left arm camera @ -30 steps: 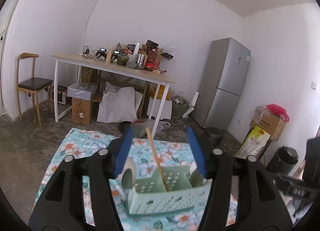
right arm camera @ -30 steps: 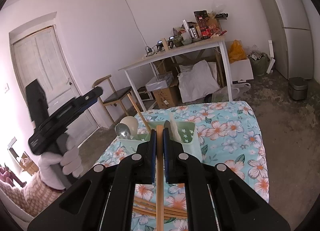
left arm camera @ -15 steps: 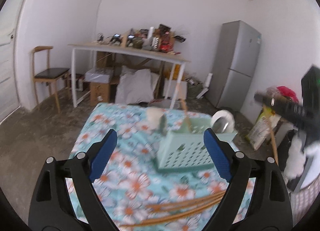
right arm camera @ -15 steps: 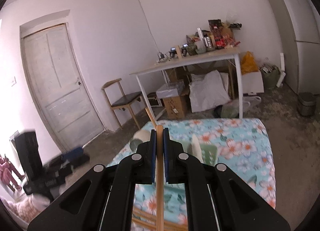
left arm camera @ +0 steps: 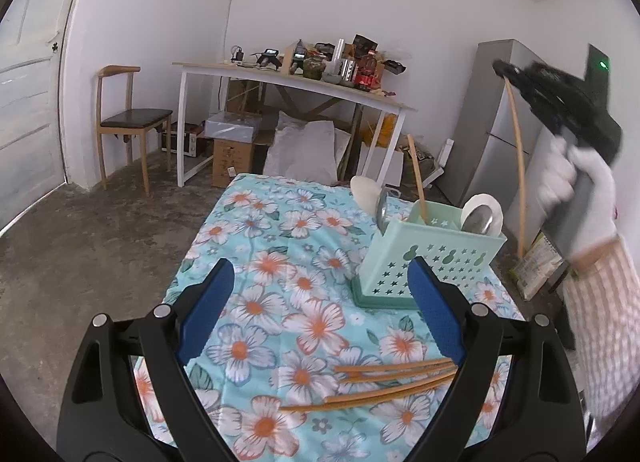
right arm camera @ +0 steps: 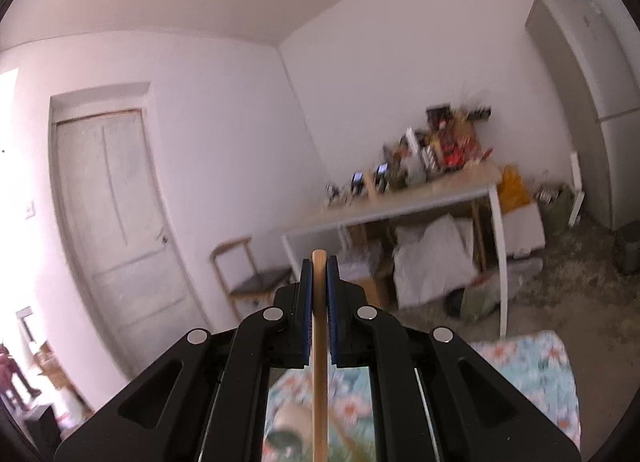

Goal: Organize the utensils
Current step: 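Lower the right gripper's chopstick into the caddy and open the gripper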

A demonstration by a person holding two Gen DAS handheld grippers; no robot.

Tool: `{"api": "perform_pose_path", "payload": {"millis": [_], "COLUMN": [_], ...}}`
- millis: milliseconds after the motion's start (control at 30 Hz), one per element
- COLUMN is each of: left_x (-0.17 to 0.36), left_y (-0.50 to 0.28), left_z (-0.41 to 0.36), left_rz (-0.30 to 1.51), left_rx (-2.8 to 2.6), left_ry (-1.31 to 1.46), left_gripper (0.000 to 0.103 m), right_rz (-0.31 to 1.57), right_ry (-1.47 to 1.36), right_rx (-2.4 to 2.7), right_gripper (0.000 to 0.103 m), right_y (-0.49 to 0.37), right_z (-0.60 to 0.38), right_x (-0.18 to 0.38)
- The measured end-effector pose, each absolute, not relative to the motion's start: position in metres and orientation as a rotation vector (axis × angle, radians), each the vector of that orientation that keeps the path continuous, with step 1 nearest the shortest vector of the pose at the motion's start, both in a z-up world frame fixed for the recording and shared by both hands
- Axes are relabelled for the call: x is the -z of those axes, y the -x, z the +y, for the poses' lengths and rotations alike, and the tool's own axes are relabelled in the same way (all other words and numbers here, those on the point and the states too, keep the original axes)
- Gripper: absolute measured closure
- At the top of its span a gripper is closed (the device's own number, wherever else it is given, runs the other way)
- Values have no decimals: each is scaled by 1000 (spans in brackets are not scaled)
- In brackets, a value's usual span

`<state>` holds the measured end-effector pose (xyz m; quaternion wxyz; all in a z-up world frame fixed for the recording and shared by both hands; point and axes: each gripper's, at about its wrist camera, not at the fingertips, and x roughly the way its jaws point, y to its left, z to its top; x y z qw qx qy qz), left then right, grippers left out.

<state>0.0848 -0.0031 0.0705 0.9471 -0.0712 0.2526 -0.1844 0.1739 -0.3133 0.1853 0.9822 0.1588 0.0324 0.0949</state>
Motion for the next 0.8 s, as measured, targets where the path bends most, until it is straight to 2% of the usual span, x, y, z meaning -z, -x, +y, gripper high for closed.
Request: {"api": "perform_pose_path", "payload": {"millis": [233,800], "left_x": [-67,-59], "left_y": [-83,-96], "left_z": [9,21], "left_rz": [524,552], "left_rx": [347,310], "left_ry": [151,190], "left_gripper": [18,18], "right_rz": [-1,11], "right_ry": [-264,-202], "right_rx": [-95,46], "right_gripper": [96,96], "right_y": [-207,-239], "right_z": [-301,-302], "right_x": [-180,-151]}}
